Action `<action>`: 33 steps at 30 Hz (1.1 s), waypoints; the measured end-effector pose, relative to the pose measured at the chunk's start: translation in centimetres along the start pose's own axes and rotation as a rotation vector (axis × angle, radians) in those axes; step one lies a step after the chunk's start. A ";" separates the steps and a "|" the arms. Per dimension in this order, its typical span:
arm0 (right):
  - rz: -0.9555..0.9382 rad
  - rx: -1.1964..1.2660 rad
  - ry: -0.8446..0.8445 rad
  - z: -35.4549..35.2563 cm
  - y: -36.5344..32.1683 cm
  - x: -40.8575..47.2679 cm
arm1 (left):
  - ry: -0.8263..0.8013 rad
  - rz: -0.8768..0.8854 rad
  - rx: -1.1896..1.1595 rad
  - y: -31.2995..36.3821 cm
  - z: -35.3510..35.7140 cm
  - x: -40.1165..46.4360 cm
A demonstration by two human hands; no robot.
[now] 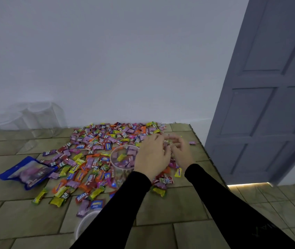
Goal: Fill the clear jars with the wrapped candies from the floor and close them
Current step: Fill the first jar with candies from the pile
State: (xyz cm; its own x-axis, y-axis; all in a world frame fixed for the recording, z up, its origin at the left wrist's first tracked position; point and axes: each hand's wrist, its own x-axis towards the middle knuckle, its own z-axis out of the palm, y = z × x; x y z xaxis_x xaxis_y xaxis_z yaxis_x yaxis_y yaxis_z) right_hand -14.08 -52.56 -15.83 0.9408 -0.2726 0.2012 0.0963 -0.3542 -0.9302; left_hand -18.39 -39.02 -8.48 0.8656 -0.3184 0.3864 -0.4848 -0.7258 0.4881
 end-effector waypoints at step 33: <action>0.094 -0.777 -0.159 -2.4 6.2 6.4 | -0.347 -0.158 0.400 -1.7 11.5 1.2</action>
State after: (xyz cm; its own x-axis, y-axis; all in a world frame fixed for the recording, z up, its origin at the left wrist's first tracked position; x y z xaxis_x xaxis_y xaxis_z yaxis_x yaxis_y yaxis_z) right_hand -8.30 -58.69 -19.62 0.9744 -0.2225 0.0316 -0.1851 -0.8741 -0.4491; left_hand -15.14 -45.18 -17.82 0.9473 -0.3199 0.0184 -0.3187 -0.9347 0.1576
